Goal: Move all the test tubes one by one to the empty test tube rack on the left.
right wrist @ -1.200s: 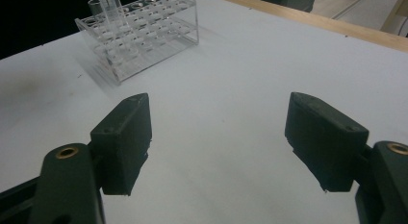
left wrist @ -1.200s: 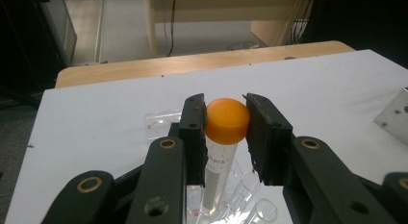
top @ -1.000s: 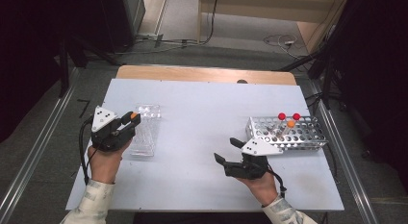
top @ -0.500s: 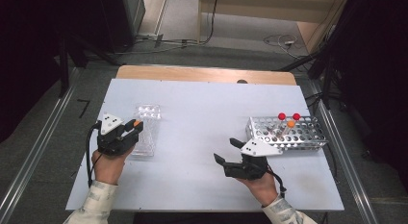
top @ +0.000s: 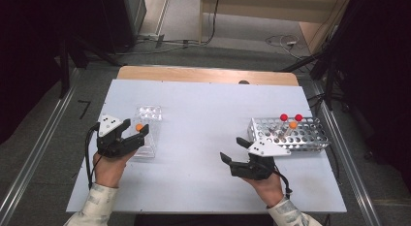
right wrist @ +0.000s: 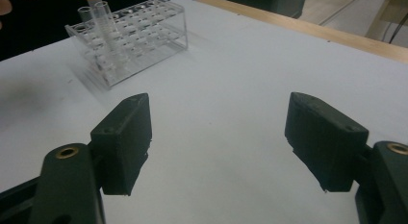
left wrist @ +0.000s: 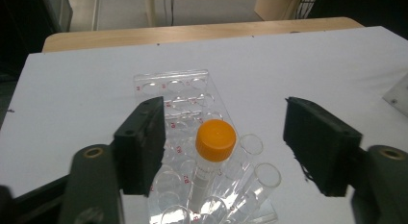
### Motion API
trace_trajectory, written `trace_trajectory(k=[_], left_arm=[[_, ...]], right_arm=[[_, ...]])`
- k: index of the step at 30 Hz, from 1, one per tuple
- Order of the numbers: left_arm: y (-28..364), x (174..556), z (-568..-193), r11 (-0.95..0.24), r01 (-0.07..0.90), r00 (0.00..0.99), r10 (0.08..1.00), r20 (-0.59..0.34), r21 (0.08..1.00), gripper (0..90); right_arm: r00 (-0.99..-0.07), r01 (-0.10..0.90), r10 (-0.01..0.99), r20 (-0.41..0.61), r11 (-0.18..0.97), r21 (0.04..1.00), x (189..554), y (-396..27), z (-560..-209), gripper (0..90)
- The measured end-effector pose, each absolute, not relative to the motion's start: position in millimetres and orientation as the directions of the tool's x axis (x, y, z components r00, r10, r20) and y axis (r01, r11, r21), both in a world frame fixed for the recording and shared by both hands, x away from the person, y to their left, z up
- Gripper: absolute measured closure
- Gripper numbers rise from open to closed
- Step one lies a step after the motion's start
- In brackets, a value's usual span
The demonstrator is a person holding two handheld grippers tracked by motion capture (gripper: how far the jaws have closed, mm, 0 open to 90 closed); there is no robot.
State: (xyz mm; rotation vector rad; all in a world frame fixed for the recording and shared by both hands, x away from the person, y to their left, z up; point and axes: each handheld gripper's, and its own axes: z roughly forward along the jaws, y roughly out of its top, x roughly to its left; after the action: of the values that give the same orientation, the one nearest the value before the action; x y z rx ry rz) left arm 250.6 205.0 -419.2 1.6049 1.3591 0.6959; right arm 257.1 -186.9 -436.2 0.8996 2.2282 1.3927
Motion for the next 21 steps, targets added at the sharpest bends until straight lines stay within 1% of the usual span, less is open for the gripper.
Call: trace_trajectory(k=[3, 11, 21], left_arm=[[204.6, 250.6, -419.9, 0.006, 0.469, 0.224, 0.966, -0.126, 0.883, 24.3], [205.5, 248.8, -419.2, 0.017, 0.458, 0.225, 0.965, -0.134, 0.889, 23.1], [205.6, 247.3, -418.4, 0.028, 0.452, 0.217, 0.966, -0.140, 0.892, 22.4]], right_arm=[[-0.712, 0.325, 0.702, 0.024, 0.299, 0.897, 258.6, -198.9, -434.3, 23.1], [-0.647, 0.333, 0.763, 0.007, 0.274, 0.902, 259.3, -233.2, -431.7, 23.3], [-0.559, 0.341, 0.829, -0.014, 0.244, 0.908, 261.0, -266.3, -431.0, 23.9]])
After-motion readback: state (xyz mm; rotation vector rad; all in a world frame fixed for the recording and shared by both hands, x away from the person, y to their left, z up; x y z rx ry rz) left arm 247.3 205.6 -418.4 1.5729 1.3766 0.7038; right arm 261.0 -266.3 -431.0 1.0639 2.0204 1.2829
